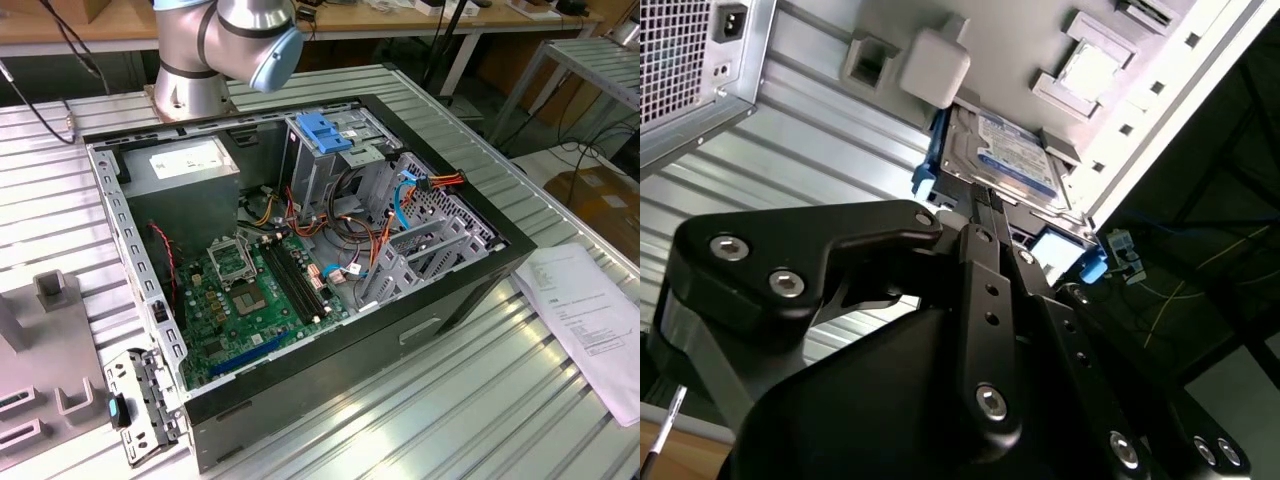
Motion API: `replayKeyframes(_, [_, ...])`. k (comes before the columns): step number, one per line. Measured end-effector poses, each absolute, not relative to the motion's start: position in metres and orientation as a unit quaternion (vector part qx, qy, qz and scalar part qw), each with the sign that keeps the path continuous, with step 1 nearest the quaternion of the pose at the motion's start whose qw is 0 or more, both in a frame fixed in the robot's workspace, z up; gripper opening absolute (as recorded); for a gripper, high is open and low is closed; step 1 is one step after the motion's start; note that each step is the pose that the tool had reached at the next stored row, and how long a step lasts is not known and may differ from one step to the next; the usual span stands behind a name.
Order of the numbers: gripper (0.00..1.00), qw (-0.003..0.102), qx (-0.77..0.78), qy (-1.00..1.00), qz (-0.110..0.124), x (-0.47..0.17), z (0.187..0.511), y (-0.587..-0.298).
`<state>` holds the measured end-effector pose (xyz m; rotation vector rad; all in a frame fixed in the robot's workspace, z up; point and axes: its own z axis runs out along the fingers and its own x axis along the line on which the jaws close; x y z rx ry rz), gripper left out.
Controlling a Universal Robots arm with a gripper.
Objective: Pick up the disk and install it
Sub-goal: 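Reach for the disk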
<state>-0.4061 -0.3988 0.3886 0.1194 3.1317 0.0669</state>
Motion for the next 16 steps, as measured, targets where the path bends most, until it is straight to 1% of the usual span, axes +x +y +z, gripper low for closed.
replayKeyframes(11, [0.11, -0.011, 0.038, 0.999, 0.021, -0.442, 0.387, -0.395])
replayKeyframes(16, [0.11, -0.017, 0.039, 0.999, 0.021, -0.457, 0.384, -0.386])
